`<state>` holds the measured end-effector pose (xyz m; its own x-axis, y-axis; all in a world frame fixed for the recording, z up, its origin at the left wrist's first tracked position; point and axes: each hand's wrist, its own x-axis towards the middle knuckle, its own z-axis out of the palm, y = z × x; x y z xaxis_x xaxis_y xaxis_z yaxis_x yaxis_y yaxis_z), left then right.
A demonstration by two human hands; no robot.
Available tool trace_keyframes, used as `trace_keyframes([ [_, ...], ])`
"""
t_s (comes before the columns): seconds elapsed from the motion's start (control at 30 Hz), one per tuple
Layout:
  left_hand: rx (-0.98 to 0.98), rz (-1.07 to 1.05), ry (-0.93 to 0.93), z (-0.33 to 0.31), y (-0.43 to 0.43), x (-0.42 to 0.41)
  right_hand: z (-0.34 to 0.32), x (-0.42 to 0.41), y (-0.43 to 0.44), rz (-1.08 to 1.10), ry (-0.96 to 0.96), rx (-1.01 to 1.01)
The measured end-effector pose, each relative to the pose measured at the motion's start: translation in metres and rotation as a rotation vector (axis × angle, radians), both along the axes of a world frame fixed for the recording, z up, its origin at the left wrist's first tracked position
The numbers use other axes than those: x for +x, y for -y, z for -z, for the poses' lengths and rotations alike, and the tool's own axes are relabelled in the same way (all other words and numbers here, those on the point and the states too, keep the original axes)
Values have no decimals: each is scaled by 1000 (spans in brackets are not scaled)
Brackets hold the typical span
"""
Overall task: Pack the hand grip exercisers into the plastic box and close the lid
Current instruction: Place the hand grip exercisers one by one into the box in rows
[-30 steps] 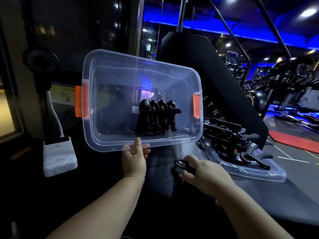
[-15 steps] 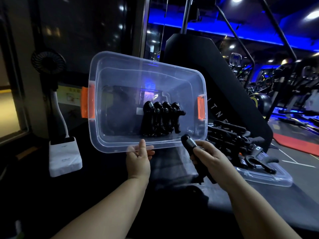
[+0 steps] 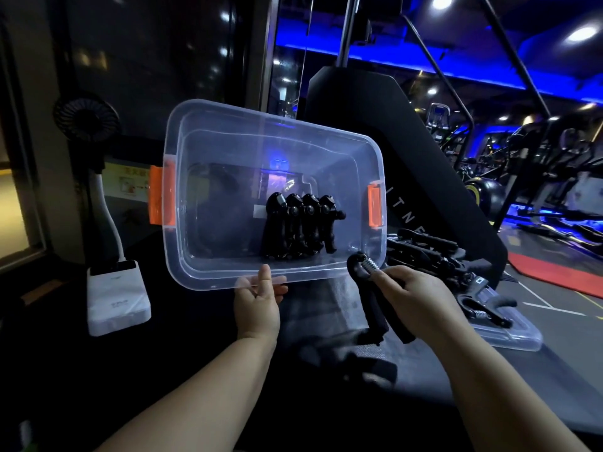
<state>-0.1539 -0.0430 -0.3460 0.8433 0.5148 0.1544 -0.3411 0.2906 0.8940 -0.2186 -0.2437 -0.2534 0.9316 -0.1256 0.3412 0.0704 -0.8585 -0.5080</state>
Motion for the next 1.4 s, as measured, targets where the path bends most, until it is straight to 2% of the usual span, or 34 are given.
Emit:
trace_keyframes([
  [0.07,7,-2,-4,1,0,1,-1,1,-2,-62,-148,351],
  [0.13,9,-4,-9,2,0,2,-2,3,-2,-121,-274,598],
  [0.23,14,-7,-13,2,1,2,-3,4,-4,-165,-343,683],
  [0.4,13,-8,-5,1,0,0,7,7,-8,-171,-291,561],
  [0.77,9,0,8,0,0,0,28,11,-8,-148,-99,-60],
  [1.23,6,6,-13,2,0,2,22,17,-18,29,-199,-95],
  [1.4,2,9,-7,3,-1,3,9,24,-21,-5,-333,-137],
])
